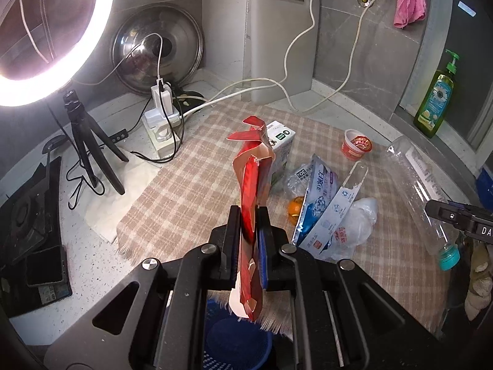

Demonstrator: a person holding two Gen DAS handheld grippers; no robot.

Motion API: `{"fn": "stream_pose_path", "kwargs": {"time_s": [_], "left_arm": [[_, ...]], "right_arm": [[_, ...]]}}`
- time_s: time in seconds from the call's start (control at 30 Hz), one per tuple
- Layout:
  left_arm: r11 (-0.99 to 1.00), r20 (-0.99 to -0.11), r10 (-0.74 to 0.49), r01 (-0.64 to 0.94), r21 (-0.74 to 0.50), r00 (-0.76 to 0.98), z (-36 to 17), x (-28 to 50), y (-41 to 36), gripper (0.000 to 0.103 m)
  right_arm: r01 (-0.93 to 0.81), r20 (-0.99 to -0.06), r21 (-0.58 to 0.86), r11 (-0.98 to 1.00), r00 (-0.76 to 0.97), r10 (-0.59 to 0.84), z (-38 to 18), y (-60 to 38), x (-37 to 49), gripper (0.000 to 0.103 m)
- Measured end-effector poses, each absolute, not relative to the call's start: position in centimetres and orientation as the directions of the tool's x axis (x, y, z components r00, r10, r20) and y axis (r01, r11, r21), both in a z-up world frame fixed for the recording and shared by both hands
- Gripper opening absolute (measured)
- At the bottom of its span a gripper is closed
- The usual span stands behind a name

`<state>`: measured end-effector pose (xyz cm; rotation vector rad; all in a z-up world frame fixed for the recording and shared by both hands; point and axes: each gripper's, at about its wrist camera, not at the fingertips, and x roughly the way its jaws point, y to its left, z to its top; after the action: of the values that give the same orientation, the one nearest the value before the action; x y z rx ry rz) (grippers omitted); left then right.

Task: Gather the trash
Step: 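Carry the red bag and clear bottle down over the blue wastebasket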

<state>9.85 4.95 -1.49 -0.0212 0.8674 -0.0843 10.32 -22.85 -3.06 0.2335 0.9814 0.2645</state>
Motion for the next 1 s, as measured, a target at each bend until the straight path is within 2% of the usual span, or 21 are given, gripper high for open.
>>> {"fn": "stream_pose_path", "kwargs": {"time_s": [0.5,1.0], "left_arm": [[0.998,-0.798,-0.052,-0.004,-0.068,0.601,-3.1,3.2,9.5,0.009],[0.992,-0.863,-0.035,-0.084,-0.089,0.504,-8.6,-3.1,13.4,0.009]], "right_arm": [[-0.266,-0.79,0.383,0.885,0.401,0.463,-4.4,-13.7,4.5,0.054],[-0.347,-0.878,0.345,0.872,0.208,0.431,-11.0,-5.9,0.0,0.054]]}}
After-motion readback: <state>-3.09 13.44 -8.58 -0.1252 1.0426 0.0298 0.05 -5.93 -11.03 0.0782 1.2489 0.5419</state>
